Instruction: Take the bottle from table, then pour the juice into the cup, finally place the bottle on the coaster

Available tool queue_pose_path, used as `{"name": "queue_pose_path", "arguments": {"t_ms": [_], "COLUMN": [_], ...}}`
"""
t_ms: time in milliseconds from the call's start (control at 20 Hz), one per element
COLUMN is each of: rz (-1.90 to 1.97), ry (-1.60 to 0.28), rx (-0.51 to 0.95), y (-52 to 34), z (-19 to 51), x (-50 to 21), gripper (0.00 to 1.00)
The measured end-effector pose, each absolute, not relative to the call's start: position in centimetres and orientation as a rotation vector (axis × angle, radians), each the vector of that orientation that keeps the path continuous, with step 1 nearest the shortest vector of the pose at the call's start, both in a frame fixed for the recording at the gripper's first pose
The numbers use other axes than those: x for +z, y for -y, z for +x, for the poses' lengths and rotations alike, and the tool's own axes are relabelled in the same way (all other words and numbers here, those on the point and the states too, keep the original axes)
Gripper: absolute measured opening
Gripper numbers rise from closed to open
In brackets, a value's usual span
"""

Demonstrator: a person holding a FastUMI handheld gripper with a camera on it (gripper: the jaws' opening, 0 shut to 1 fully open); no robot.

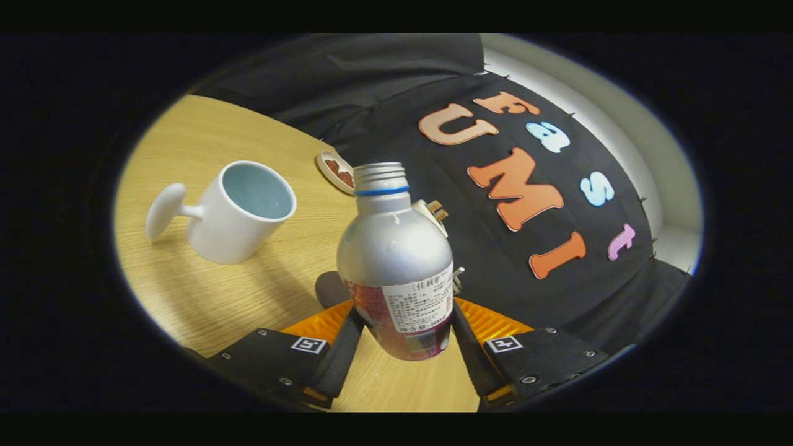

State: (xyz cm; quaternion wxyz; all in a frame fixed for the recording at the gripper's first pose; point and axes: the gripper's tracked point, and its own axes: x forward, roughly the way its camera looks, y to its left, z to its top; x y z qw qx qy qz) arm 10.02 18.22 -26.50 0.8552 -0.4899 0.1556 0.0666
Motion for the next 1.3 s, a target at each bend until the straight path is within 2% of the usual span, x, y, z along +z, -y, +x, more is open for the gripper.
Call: {"name": "queue_pose_path", "arguments": {"t_ms": [1300], "rz": [-1.582], "ry": [-0.185], "rx": [0.197], "y": [-19.5], "z": [10.4], "x": [-25.1], "gripper": [0.78]}}
